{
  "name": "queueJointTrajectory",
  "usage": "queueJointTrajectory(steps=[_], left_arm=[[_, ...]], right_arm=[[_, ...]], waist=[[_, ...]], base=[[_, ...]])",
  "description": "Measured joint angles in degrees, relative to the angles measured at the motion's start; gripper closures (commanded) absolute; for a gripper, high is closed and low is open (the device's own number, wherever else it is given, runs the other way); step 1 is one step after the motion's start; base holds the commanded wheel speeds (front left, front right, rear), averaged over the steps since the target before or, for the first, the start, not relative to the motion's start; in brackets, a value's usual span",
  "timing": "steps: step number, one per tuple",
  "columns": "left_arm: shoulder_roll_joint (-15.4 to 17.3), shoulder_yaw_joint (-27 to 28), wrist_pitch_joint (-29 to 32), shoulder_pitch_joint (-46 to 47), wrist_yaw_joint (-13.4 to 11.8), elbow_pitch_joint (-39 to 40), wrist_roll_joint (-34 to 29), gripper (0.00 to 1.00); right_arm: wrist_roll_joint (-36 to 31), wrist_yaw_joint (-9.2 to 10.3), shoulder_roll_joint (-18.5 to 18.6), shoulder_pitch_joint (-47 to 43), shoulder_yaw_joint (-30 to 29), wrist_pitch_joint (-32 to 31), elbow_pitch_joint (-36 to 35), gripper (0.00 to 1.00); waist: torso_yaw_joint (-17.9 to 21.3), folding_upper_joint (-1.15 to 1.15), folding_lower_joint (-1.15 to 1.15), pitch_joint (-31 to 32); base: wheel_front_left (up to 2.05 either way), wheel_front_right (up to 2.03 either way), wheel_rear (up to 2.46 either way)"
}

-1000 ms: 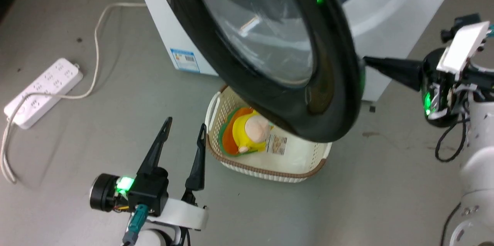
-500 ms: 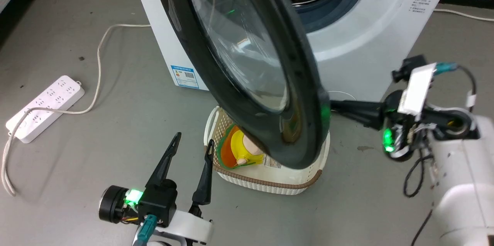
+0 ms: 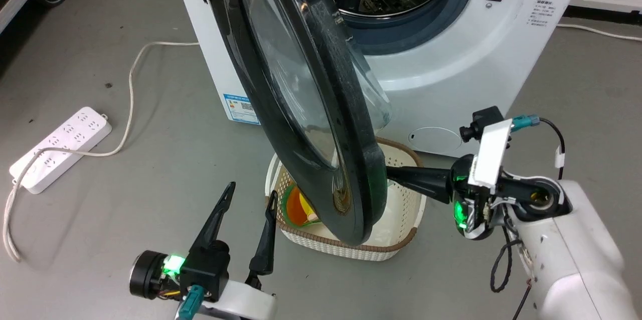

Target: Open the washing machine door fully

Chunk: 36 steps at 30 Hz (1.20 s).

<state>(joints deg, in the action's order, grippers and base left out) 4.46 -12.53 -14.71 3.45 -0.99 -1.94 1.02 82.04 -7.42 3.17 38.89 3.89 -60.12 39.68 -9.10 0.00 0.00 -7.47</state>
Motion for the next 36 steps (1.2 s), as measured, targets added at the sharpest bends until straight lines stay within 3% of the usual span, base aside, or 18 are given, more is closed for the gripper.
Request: queueJointTrajectory(steps=[9, 14, 18, 23, 27, 28, 31, 36], left_arm=[[0.0, 0.3, 0.0, -0.7, -0.1, -0.5, 0.2, 0.00], [0.0, 0.6, 0.0, -0.9, -0.1, -0.5, 0.4, 0.00], [-0.1, 1.0, 0.0, -0.9, 0.0, -0.5, 0.9, 0.00], [-0.1, 2.2, 0.0, -0.9, 0.1, -0.8, 1.5, 0.00], [0.0, 3.1, 0.0, -1.0, 0.2, -1.0, 1.7, 0.00], [0.1, 3.6, 0.0, -1.2, 0.7, -1.0, 1.7, 0.00], [0.1, 4.0, 0.0, -1.9, 0.9, -1.1, 1.7, 0.00], [0.1, 4.2, 0.0, -2.9, 1.7, -1.4, 1.7, 0.00]], right_arm=[[0.7, 0.00, 0.0, -2.3, 2.2, 4.6, -1.5, 1.00], [-2.2, 0.05, 0.3, -3.5, 2.4, 12.1, -8.5, 1.00], [-10.7, 0.03, 4.5, -6.0, 2.1, 24.4, -20.0, 1.00], [-26.5, 0.00, 14.6, -12.5, 8.9, 44.0, -34.3, 1.00], [-41.1, -0.01, 21.7, -17.7, 13.3, 60.6, -36.3, 1.00], [-47.8, -0.01, 22.5, -20.5, 12.4, 66.9, -35.0, 1.00], [-55.8, -0.01, 20.5, -25.1, 8.5, 71.5, -33.3, 1.00], [-66.1, -0.01, 11.8, -33.9, 0.6, 73.4, -33.2, 1.00]], waist=[[1.1, 0.00, 0.00, 1.9], [1.5, 0.00, 0.00, 2.9], [1.9, 0.00, 0.00, 3.6], [2.8, 0.00, 0.00, 4.4], [3.9, 0.00, 0.00, 5.4], [4.5, 0.00, 0.00, 6.0], [5.4, 0.00, 0.00, 6.7], [6.7, 0.00, -0.01, 7.4]], base=[[0.00, 0.00, 0.00], [0.00, 0.00, 0.00], [0.00, 0.00, 0.00], [0.00, 0.00, 0.00], [0.00, 0.00, 0.00], [0.00, 0.00, 0.00], [0.00, 0.00, 0.00], [0.00, 0.00, 0.00]])
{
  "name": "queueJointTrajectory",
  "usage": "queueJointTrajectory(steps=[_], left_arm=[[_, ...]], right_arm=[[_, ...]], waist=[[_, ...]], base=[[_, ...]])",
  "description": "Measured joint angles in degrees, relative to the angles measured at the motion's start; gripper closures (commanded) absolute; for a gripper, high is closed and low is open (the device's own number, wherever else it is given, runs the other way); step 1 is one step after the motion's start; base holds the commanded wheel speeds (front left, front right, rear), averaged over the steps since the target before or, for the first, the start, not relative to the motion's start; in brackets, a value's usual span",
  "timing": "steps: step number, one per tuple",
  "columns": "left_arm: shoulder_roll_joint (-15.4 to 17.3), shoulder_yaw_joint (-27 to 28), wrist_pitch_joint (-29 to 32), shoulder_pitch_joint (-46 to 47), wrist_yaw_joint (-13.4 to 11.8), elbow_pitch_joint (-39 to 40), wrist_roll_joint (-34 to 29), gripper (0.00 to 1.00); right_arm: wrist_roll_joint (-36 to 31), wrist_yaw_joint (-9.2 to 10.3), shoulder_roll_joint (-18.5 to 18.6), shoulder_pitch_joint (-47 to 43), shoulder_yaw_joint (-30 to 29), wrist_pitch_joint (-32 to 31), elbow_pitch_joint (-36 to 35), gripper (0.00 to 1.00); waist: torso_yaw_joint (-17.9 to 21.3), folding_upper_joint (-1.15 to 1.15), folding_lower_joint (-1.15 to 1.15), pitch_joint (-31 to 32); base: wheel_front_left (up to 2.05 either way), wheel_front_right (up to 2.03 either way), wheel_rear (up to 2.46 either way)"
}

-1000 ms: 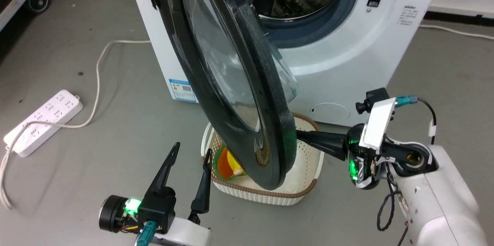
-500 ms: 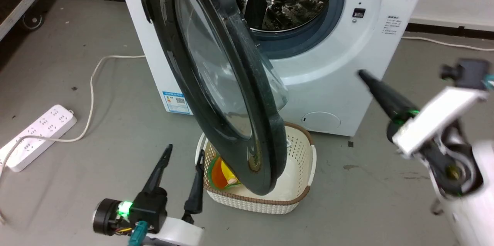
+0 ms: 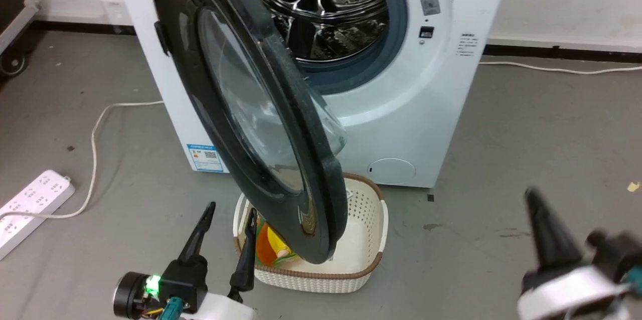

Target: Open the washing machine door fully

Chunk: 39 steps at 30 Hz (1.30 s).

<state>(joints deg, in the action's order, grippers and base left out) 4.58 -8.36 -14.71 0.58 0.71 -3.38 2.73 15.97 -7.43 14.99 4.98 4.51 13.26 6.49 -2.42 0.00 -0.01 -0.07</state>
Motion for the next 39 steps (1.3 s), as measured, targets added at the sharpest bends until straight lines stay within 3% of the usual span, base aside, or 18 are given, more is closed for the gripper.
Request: queueJointTrajectory(steps=[5, 9, 10, 11, 12, 13, 18, 19, 20, 21, 27, 32, 39], left_arm=[[0.0, -0.2, 0.0, -0.7, 1.1, -1.5, 0.0, 0.00], [0.2, -0.4, 0.0, -0.7, 1.6, -3.0, 0.0, 0.00], [0.2, -0.4, 0.0, -0.7, 1.6, -3.4, 0.0, 0.00], [0.2, -0.5, 0.0, -0.7, 1.7, -3.7, 0.0, 0.00], [0.2, -0.6, 0.0, -0.7, 1.7, -3.9, -0.1, 0.00], [0.2, -0.7, 0.0, -0.7, 1.8, -4.2, -0.1, 0.00], [0.1, -1.1, 0.0, -0.7, 2.0, -4.8, -0.1, 0.00], [0.1, -1.3, 0.0, -0.7, 2.0, -5.0, -0.1, 0.04], [0.0, -1.5, 0.0, -0.7, 2.2, -5.3, -0.1, 0.67], [0.0, -1.6, 0.0, -0.7, 2.5, -5.6, 0.0, 1.00], [-0.3, -0.5, 0.0, -0.7, 3.0, -4.3, 2.2, 1.00], [-0.7, 2.6, 0.0, 0.4, 2.9, 1.8, 4.9, 1.00], [-1.4, 5.6, -0.1, 8.8, 1.8, 11.2, 7.0, 1.00]], right_arm=[[-5.7, 0.00, -7.3, -6.9, -2.7, 0.5, -1.1, 1.00], [-8.0, 0.00, -9.9, -9.3, -2.9, 0.7, -1.2, 1.00], [-8.0, -0.01, -10.3, -9.5, -3.2, 0.7, -1.1, 0.89], [-8.1, -0.01, -10.6, -9.5, -3.4, 0.7, -1.0, 0.89], [-8.4, 0.00, -10.8, -9.5, -3.5, 0.8, -1.0, 0.13], [-8.6, 0.00, -11.0, -9.5, -3.6, 0.8, -0.9, 0.00], [-9.0, 0.00, -11.5, -9.5, -4.0, 1.0, -0.9, 0.00], [-9.0, 0.00, -11.5, -9.5, -4.1, 1.0, -0.9, 0.00], [-9.0, 0.00, -11.6, -9.5, -4.2, 1.0, -0.8, 0.00], [-9.0, 0.00, -11.6, -9.4, -4.3, 1.0, -0.8, 0.00], [-8.9, 0.00, -11.7, -9.4, -4.7, 1.0, -0.5, 0.00], [-8.2, 0.00, -11.8, -9.4, -4.7, 1.0, -0.3, 0.00], [-7.4, 0.00, -11.8, -9.3, -4.3, 1.0, -0.2, 0.00]], waist=[[1.0, 0.00, 0.00, 0.4], [1.5, 0.00, 0.00, 0.5], [1.6, 0.00, 0.00, 0.6], [1.7, 0.00, 0.00, 0.6], [1.7, 0.00, 0.00, 0.7], [1.7, 0.00, 0.00, 0.7], [1.9, 0.00, 0.00, 0.8], [1.9, 0.00, 0.00, 0.8], [2.0, 0.00, 0.00, 0.7], [2.0, 0.00, 0.01, 0.7], [2.4, 0.00, 0.01, 0.4], [2.6, 0.00, 0.01, 0.4], [3.0, 0.00, 0.01, 0.3]], base=[[0.00, 0.00, 0.00], [0.00, 0.00, 0.00], [0.00, 0.00, 0.00], [0.00, 0.00, 0.00], [0.00, 0.00, 0.00], [0.00, 0.00, 0.00], [0.00, 0.00, 0.00], [0.00, 0.00, 0.00], [0.00, 0.00, 0.00], [0.00, 0.00, 0.00], [0.00, 0.00, 0.00], [0.00, 0.00, 0.00], [0.00, 0.00, 0.00]])
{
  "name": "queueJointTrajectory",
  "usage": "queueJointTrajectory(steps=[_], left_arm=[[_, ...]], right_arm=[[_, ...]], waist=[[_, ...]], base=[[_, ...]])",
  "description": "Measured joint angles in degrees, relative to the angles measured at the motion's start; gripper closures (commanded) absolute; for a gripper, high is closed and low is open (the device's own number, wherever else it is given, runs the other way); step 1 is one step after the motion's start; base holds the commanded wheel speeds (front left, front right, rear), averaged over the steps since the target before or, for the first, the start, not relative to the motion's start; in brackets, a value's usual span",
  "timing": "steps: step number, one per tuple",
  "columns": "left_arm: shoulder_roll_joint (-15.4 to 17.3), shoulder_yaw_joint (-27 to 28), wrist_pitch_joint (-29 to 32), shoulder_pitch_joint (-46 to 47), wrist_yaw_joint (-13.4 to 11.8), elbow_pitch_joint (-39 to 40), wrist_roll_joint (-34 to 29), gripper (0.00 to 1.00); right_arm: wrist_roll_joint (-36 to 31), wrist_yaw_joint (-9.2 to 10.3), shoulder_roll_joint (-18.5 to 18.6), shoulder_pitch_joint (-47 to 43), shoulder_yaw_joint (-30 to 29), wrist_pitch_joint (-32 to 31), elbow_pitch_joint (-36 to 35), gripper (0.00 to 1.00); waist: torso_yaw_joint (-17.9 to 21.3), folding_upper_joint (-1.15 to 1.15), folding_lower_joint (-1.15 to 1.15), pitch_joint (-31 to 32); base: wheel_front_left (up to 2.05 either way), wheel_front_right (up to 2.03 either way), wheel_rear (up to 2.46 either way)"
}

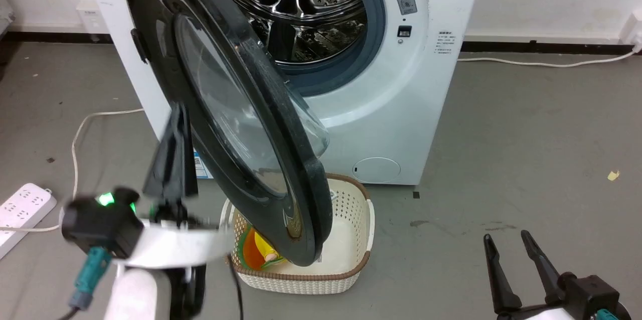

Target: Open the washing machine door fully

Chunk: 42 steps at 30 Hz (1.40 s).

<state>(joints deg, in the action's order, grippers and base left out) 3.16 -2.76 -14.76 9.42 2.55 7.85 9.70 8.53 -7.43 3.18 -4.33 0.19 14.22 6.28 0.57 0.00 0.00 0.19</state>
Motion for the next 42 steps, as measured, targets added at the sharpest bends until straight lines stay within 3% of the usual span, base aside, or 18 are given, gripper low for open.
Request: queueJointTrajectory(steps=[6, 9, 16, 22, 30, 36, 42], left_arm=[[-0.2, -4.0, 0.2, 7.0, -1.1, 3.9, 0.4, 1.00], [-0.3, -8.6, 4.2, 8.5, -1.4, 3.1, 1.7, 1.00], [-0.4, -20.0, 12.5, 9.4, -2.1, -3.8, 6.3, 1.00], [-0.4, -26.5, 16.8, 9.2, -3.2, -10.3, 9.4, 1.00], [-0.4, -26.1, 14.1, 8.7, -6.9, -21.1, 11.3, 1.00], [-1.1, -26.4, 10.6, 8.7, -6.4, -26.5, 11.7, 1.00], [-0.5, -26.8, 9.0, 6.7, -6.1, -26.7, 11.7, 1.00]], right_arm=[[0.2, 0.00, 0.0, 0.1, 0.4, 0.0, 0.2, 0.00], [0.4, 0.00, 0.0, 0.1, 0.5, -0.1, 0.4, 0.00], [1.2, 0.00, 0.0, 0.1, 1.1, 0.0, 1.0, 0.00], [1.6, 0.00, -0.1, 0.3, 1.0, 0.0, 1.6, 0.00], [2.1, 0.00, -0.1, 1.0, 1.3, 0.1, 2.4, 0.00], [2.1, 0.00, -0.1, 1.1, 1.6, 0.3, 2.8, 0.00], [2.4, 0.00, -0.1, 1.0, 1.5, 0.3, 3.4, 0.00]], waist=[[0.7, 0.00, 0.00, -0.1], [1.1, 0.00, 0.00, -0.2], [1.8, 0.00, 0.00, -1.2], [2.0, 0.00, 0.00, -2.1], [1.7, 0.00, 0.00, -2.8], [0.3, 0.00, -0.01, -2.7], [-2.4, 0.00, -0.01, -1.2]], base=[[0.00, 0.00, 0.00], [0.00, 0.00, 0.00], [0.00, 0.00, 0.00], [0.00, 0.00, 0.00], [0.00, 0.00, 0.00], [0.00, 0.00, 0.00], [0.00, 0.00, 0.00]])
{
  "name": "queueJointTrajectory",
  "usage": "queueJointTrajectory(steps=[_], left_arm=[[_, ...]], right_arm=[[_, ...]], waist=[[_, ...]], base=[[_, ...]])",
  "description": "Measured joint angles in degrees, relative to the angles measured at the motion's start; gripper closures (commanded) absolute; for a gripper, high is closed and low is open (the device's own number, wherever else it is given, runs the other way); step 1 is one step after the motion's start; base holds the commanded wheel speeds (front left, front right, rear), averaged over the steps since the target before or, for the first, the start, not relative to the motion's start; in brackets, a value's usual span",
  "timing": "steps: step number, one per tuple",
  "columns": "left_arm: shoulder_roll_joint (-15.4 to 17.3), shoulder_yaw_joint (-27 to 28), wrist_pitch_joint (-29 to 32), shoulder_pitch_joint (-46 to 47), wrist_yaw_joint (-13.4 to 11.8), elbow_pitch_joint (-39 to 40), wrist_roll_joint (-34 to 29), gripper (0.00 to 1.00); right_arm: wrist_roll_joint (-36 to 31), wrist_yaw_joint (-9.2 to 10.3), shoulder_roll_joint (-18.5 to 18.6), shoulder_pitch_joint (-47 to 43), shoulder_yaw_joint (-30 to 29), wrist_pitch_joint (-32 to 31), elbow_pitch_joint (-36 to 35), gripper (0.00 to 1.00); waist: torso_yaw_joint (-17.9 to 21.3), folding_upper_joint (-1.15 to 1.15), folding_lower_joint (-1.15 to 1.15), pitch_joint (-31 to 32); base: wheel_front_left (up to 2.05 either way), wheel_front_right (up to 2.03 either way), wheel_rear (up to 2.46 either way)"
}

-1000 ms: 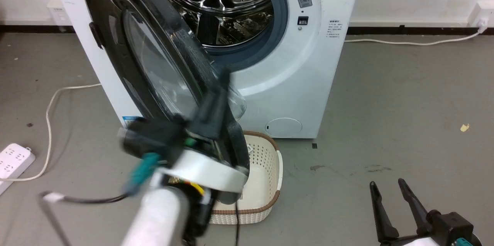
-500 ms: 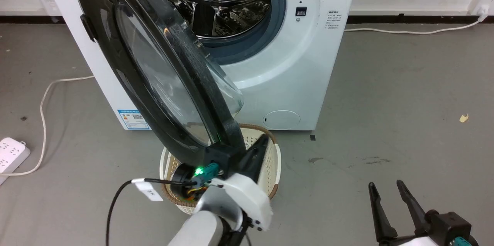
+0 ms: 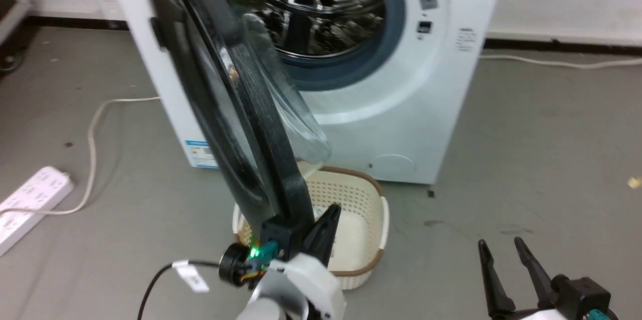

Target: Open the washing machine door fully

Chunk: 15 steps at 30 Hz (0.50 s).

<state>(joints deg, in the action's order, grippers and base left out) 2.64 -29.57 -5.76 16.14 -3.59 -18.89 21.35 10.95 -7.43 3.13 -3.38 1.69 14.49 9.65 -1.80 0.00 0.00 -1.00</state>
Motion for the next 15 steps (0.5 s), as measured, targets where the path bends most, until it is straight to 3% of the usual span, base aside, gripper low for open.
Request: queueJointTrajectory(steps=[15], left_arm=[[4.0, -0.4, 3.6, -6.6, -2.8, 8.6, 0.1, 1.00]], right_arm=[[1.2, 0.00, 0.0, -1.1, 1.4, 0.1, 1.3, 0.00]], waist=[[-12.9, 0.00, 0.00, 3.5]], base=[[0.00, 0.00, 0.00]])
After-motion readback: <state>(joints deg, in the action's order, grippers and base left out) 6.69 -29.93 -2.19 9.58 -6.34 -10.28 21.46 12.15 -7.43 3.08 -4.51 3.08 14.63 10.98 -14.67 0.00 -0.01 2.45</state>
